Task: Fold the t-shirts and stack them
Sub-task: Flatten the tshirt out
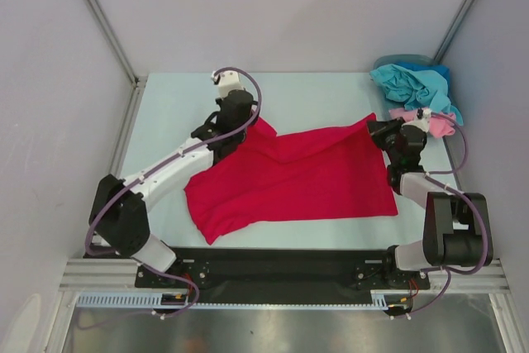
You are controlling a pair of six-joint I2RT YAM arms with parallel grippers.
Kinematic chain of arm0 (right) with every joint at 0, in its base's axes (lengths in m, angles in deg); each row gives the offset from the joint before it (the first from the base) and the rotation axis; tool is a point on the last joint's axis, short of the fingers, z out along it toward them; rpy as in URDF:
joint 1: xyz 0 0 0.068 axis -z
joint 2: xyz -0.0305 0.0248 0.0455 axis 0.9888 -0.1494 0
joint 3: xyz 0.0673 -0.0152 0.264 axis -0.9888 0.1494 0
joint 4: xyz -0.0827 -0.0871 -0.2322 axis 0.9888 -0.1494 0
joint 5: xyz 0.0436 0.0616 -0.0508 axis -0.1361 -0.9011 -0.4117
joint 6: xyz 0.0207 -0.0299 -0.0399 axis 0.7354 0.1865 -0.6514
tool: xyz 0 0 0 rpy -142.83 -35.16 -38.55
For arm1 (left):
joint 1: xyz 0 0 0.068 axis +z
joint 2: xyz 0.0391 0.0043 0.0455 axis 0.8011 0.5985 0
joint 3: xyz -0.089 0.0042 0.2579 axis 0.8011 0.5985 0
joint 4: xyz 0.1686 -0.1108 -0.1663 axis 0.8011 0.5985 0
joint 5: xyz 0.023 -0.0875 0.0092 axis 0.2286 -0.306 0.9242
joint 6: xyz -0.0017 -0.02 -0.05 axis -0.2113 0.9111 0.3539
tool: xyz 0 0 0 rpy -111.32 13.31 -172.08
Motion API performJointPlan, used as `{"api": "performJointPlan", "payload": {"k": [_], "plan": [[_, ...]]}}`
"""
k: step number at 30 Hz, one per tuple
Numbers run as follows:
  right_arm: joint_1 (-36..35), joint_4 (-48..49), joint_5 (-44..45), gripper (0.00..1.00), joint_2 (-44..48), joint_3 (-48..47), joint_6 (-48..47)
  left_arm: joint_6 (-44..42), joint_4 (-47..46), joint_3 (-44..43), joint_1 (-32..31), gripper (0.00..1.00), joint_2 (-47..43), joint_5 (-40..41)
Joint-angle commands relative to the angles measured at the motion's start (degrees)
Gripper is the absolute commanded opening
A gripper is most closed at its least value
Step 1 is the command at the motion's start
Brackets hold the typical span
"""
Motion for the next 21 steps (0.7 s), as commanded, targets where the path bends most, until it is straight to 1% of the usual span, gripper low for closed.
{"api": "performJointPlan", "payload": {"k": [1, 7, 11, 15, 21], "plan": [[0.0, 4.3, -2.1, 0.00, 0.2, -2.7, -1.0, -2.5, 2.7, -2.5, 2.2, 0.00, 2.3, 1.6], [0.3, 9.2, -3.5, 0.00, -4.0, -3.8, 0.8, -1.6, 3.6, -3.3, 5.2, 0.00, 6.0, 5.0], [0.2, 11.5, -4.3, 0.00, -8.5, -6.5, 1.5, -2.0, 3.7, -5.8, 7.6, 0.00, 8.2, 4.9], [-0.5, 13.3, -4.9, 0.00, -14.0, -11.9, 2.6, -3.4, 3.6, -10.0, 9.8, 0.00, 10.9, 3.6], [-1.6, 12.4, -4.5, 0.00, -20.4, -20.3, 2.6, -5.2, 2.6, -17.0, 13.5, 0.00, 14.8, 1.2]]}}
